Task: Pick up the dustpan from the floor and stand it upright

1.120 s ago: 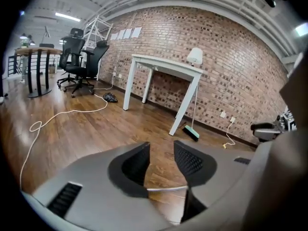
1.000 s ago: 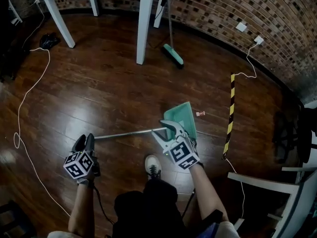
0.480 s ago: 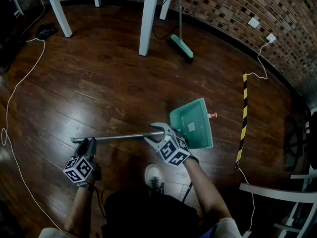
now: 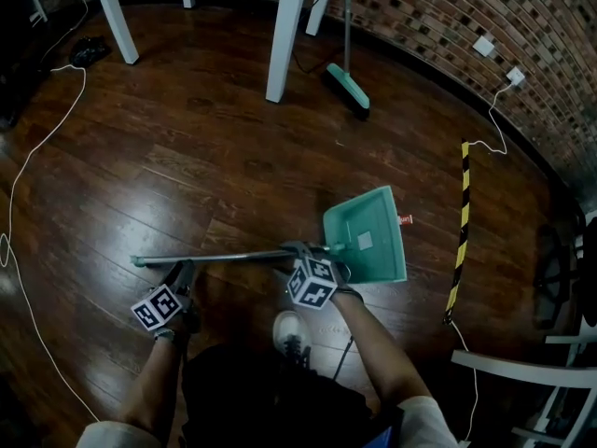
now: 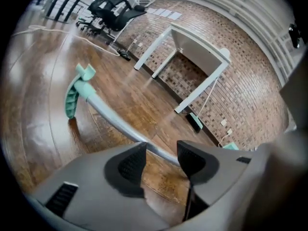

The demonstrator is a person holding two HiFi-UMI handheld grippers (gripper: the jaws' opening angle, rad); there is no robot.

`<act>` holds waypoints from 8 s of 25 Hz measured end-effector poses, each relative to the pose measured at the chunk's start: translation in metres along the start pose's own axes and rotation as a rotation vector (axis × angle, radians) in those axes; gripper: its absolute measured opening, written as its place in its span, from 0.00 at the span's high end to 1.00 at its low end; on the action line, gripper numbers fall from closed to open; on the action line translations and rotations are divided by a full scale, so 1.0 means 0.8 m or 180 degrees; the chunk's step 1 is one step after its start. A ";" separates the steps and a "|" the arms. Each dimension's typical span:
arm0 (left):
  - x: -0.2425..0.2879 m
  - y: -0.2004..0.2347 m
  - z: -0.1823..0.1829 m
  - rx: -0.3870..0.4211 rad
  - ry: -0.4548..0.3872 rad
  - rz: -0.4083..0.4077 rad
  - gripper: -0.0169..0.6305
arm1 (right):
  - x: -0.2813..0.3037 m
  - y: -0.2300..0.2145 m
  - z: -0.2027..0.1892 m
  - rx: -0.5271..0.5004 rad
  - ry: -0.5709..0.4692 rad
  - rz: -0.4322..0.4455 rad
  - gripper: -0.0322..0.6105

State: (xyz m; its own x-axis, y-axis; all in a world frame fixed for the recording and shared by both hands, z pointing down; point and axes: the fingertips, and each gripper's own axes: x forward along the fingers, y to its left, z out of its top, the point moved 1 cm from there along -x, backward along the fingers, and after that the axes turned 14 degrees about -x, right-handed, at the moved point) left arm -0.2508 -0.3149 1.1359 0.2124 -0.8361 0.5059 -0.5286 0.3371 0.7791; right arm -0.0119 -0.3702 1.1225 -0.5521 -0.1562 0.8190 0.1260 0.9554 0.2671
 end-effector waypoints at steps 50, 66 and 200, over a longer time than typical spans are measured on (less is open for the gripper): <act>-0.002 -0.157 0.139 -0.0472 -0.0328 -0.1395 0.82 | 0.020 -0.053 0.029 -0.0275 0.0257 -0.0534 0.82; -0.053 -0.397 0.159 0.1028 -0.0185 -0.1854 0.83 | -0.089 -0.095 0.061 0.0429 0.0020 -0.1422 0.83; -0.806 -1.055 0.157 0.3165 -0.0703 -0.2729 0.97 | -1.307 0.068 0.495 0.1881 -0.1919 -0.4074 0.98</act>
State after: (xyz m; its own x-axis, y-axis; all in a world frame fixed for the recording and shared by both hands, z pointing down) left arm -0.0451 -0.1150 0.1059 0.6904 -0.7078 -0.1497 -0.6870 -0.7063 0.1709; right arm 0.2458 -0.0554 0.0793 -0.2917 -0.9437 -0.1561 -0.9344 0.2463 0.2575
